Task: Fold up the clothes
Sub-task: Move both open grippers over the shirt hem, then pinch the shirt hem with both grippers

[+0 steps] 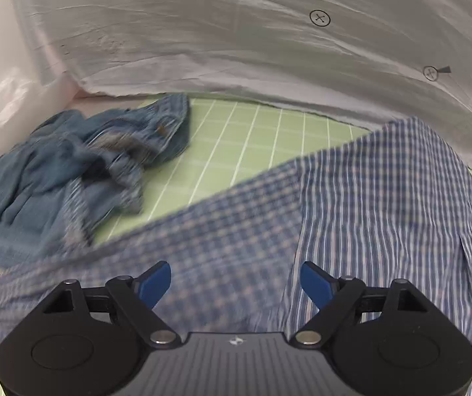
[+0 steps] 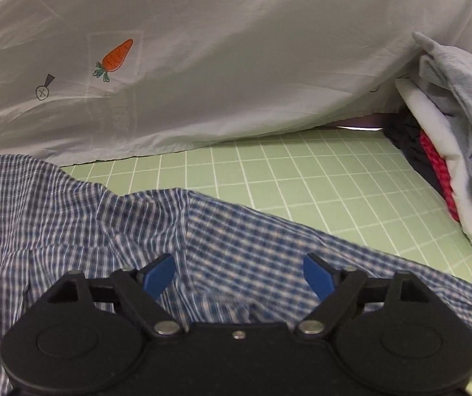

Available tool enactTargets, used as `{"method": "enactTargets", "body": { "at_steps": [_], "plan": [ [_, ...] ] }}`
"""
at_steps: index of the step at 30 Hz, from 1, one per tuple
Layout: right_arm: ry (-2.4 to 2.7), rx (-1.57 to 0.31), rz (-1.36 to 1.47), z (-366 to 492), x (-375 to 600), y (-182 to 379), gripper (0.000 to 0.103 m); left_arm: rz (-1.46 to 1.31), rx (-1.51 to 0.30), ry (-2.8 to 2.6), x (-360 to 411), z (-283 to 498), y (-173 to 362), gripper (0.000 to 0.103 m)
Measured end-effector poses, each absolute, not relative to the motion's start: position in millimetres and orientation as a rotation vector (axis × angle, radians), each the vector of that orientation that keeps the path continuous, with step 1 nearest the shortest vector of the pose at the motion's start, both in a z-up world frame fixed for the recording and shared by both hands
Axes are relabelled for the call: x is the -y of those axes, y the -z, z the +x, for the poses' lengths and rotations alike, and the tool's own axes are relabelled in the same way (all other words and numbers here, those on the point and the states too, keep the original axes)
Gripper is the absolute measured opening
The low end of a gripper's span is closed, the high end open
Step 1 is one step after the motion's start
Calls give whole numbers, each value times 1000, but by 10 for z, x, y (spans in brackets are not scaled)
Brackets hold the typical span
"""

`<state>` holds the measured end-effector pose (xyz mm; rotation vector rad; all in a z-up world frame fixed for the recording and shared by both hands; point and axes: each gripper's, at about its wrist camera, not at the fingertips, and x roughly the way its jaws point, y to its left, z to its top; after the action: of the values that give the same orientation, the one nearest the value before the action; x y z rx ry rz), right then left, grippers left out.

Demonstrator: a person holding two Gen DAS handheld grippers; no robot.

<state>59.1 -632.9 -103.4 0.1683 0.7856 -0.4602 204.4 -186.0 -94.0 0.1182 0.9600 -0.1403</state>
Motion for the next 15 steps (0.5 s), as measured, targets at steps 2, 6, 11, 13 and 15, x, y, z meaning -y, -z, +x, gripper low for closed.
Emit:
{"method": "enactTargets", "body": {
  "at_steps": [2,6,11,13,15],
  "plan": [
    [452,-806,152,870,6410,1078,86,130,-953,166,1998,2328,1011,86],
    [411,-857,89,1300,6480,1239,86,177,-934,238,2238,2719,1175,87],
    [330,-842,31,1448,6430,1299,66,194,-944,296,2470,2946,1253,87],
    [298,-852,30,1464,6422,1319,50,152,-942,363,2580,2998,1207,86],
    [268,-866,34,1481,6428,1341,35,124,-939,433,2701,3042,1170,86]
  ]
}}
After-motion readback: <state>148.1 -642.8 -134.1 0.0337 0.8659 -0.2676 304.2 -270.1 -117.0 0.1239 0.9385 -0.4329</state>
